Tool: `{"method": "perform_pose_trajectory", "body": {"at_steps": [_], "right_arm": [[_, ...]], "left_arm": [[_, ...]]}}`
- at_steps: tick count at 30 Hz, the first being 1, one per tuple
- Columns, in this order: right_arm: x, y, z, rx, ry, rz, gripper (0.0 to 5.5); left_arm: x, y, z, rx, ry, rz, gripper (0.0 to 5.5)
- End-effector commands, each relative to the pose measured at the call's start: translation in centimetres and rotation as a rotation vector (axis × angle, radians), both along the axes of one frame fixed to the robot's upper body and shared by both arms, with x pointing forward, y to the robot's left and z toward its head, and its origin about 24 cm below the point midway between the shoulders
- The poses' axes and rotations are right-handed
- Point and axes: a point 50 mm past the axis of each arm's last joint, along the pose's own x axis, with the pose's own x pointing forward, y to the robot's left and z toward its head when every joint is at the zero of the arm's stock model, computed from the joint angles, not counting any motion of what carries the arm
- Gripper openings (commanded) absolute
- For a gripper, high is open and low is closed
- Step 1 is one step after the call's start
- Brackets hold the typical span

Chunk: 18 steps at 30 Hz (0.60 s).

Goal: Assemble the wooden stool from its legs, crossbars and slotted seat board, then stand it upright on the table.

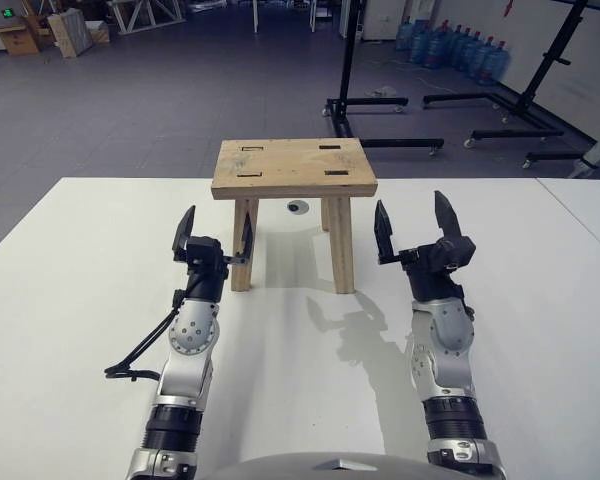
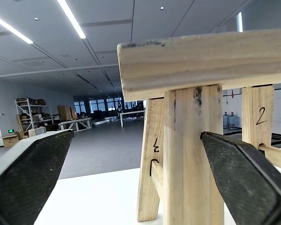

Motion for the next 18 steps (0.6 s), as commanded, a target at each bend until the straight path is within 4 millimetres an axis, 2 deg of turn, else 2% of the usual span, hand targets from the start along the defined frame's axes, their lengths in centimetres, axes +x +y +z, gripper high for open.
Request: {"method": "perform_pose_trajectory", "body": {"at_steps": [1, 18], "right_arm": [[0.4, 0.23, 0.15, -0.016, -0.007, 0.003, 5.36], [0.47, 0.81, 0.04, -0.087, -0.032, -0.022, 5.36]], "left_arm": [[0.42, -0.1, 0.29, 0.009, -0.018, 0.001, 4.99], [0.61, -0.24, 0.39, 0.033, -0.032, 0.027, 4.99]]}}
